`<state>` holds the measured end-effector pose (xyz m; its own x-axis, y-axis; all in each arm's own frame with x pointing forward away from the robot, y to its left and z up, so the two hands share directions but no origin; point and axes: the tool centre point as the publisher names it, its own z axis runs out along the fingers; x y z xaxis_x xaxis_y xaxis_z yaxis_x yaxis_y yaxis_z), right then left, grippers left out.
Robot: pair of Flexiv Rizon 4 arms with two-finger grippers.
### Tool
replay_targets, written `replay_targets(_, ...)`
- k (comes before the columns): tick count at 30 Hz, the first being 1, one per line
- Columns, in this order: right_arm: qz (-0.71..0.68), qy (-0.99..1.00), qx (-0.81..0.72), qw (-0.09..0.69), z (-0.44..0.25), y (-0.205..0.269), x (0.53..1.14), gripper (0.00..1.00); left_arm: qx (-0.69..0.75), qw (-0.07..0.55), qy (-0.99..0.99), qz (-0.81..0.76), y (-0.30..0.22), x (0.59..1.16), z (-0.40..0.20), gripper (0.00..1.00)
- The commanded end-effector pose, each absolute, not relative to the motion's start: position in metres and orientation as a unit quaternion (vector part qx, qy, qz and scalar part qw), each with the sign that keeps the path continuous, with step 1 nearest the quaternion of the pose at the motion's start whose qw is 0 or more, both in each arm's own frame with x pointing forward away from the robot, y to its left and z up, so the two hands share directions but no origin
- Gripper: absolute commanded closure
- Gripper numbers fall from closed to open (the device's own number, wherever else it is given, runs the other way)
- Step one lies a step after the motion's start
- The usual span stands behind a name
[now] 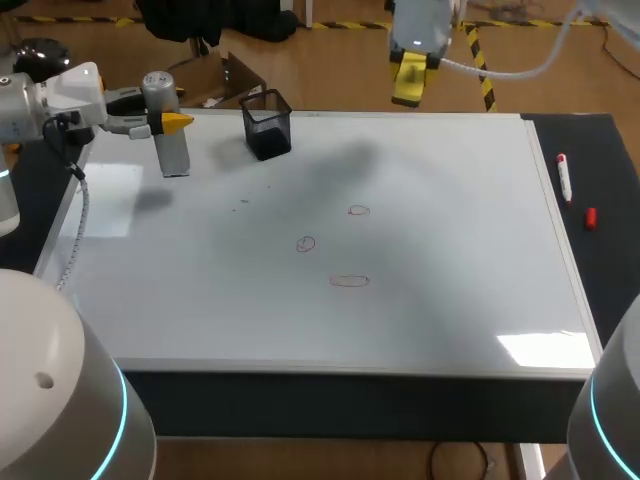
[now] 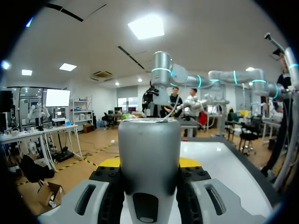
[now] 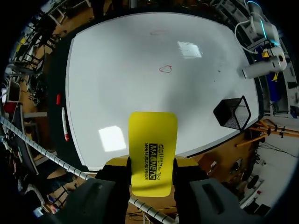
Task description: Pick up the inspection probe, press it on each red-marked spot on the whiteboard one by one, put down the probe, pick up the eraser, and wipe off all the red marks.
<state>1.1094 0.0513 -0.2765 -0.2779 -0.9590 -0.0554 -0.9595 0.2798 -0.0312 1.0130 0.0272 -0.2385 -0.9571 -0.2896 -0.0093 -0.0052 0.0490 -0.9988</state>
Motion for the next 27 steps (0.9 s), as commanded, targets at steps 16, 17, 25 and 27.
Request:
replay_targets(16, 0.007, 0.842, -0.537, 0.042, -0.286, -0.017, 1.070, 1.00, -0.103, 0.106, 0.716, -0.682, 0.027, 1.012, -0.238, 1.00)
replay_targets(17, 0.009, 0.845, -0.532, 0.041, -0.289, -0.019, 1.069, 1.00, -0.103, 0.106, 0.716, -0.682, 0.027, 1.012, -0.238, 1.00)
replay_targets(25, 0.005, 0.861, -0.507, 0.047, -0.295, -0.025, 1.068, 1.00, -0.103, 0.106, 0.716, -0.682, 0.027, 1.012, -0.238, 1.00)
replay_targets(27, 0.000, 0.861, -0.505, 0.050, -0.294, -0.027, 1.070, 1.00, -0.103, 0.106, 0.716, -0.682, 0.027, 1.012, -0.238, 1.00)
